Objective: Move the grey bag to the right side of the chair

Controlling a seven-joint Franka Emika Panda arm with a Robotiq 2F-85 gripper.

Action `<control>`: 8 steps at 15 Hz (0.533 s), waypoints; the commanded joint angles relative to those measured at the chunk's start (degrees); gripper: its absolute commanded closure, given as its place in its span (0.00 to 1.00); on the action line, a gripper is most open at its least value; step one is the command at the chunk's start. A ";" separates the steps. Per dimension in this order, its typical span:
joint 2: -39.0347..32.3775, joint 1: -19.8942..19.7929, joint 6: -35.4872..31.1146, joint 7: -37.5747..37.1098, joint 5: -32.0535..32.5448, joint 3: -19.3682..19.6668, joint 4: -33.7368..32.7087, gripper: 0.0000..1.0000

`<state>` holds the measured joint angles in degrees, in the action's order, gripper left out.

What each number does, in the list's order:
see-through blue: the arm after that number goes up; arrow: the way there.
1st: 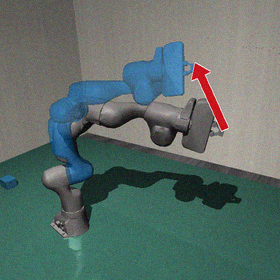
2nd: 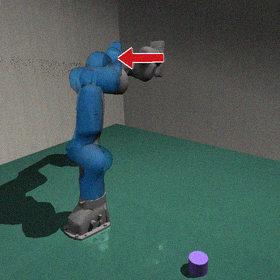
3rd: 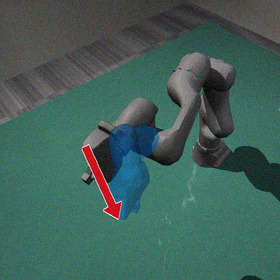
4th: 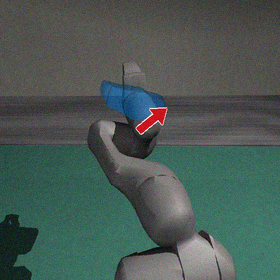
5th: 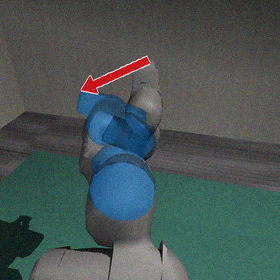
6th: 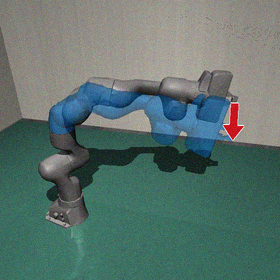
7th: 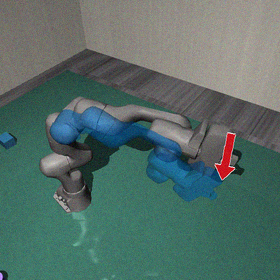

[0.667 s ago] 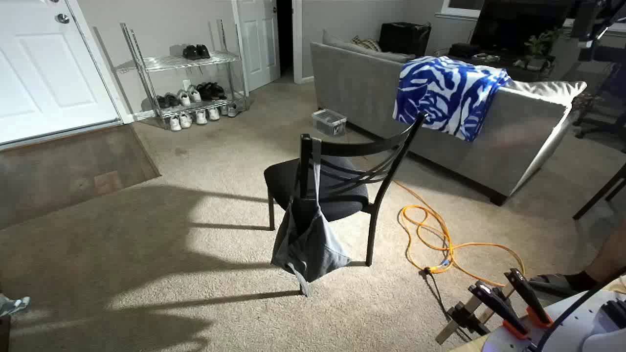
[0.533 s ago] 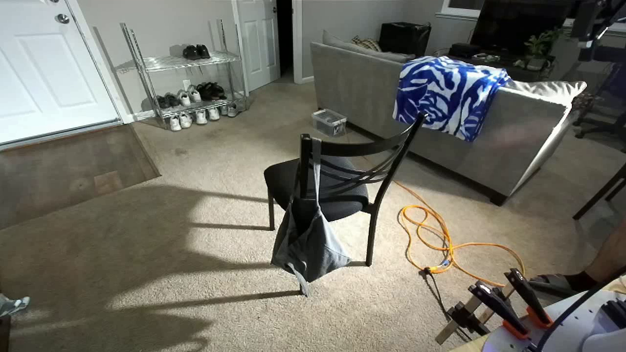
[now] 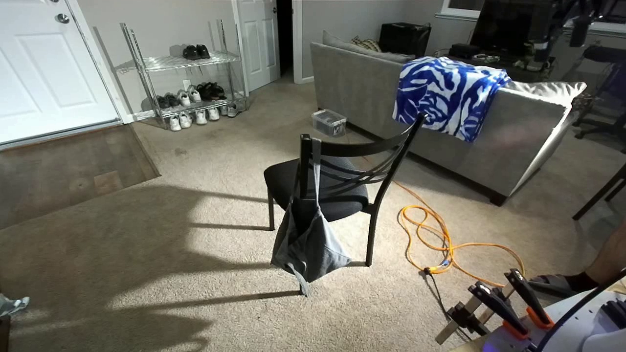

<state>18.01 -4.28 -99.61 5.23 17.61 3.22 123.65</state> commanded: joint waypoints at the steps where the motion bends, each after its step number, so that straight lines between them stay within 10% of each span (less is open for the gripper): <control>1: -6.54 3.97 -1.59 1.51 3.01 -4.13 -4.63 0.00; 8: -18.84 10.03 -5.18 6.82 9.94 -9.52 -14.89 0.00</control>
<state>3.22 4.85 -103.53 7.22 23.88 -5.44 112.92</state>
